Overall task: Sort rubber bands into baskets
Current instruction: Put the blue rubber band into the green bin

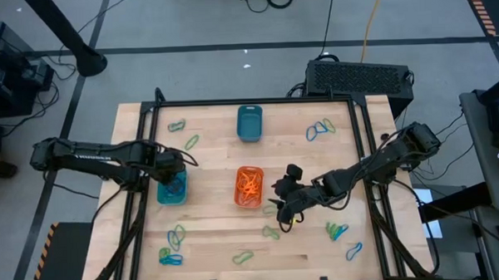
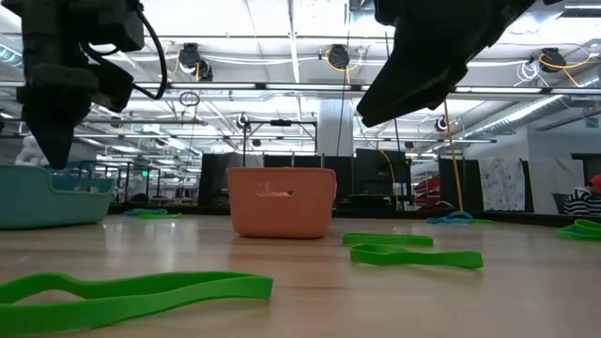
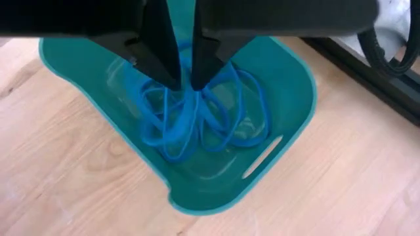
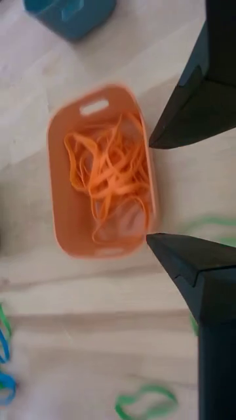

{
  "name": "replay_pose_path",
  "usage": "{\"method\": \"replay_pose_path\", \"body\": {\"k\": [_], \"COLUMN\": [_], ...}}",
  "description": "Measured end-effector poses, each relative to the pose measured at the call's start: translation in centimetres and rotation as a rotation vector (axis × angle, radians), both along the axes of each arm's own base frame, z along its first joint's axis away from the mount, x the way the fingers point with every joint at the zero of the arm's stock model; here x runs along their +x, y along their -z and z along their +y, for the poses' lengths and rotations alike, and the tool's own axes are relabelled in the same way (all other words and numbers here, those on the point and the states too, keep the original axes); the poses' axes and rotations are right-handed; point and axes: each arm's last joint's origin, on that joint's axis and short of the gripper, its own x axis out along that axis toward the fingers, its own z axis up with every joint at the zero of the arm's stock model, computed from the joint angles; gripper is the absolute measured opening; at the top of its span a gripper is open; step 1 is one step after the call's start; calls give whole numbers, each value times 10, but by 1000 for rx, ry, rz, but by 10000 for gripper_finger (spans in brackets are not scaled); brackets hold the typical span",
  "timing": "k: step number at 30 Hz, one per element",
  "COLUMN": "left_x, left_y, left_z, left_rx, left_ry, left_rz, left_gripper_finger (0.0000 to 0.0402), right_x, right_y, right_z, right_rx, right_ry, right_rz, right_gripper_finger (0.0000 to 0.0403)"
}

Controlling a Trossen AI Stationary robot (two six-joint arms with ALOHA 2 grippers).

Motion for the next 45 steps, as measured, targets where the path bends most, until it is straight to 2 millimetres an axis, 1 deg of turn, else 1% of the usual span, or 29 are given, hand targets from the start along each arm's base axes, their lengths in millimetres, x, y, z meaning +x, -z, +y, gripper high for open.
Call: {"method": "replay_pose_path", "body": {"k": [7,10,13,15,18,21,24,28,32,34,39,42,45], "left_x": [-4,-5,-2,2,13,28,44,60,70,75,84,90,95], "left_y": [1,0,-5,-7,-10,-16,-26,-42,-52,-53,-45,-37,-31], "left_z": [0,0,-1,0,-1,-4,-8,-17,-26,-32,-42,-45,-47], "left_rx": [-2,-15,-17,-3,77,187,281,346,391,415,423,417,417], "left_ry": [-3,-1,0,-1,43,128,226,336,416,471,549,569,582], "left_rz": [39,50,21,-22,-136,-292,-476,-700,-841,-876,-855,-827,-805], "left_gripper_finger": [91,104,106,107,107,107,107,107,107,107,107,107,107], "right_x": [3,2,-5,-15,-31,-45,-55,-62,-67,-68,-72,-75,-76], "right_y": [1,-4,-21,-32,-37,-33,-26,-16,-9,-6,7,16,26], "right_z": [-18,-29,-43,-55,-78,-106,-134,-167,-195,-208,-236,-247,-254], "right_rx": [-19,-37,-79,-113,-147,-139,-120,-108,-95,-92,-75,-41,-19], "right_ry": [43,41,70,101,172,280,354,383,416,422,416,388,363], "right_rz": [30,75,199,320,523,680,775,816,823,837,888,932,980], "right_gripper_finger": [215,215,215,215,215,215,215,215,215,215,215,215,215]}}
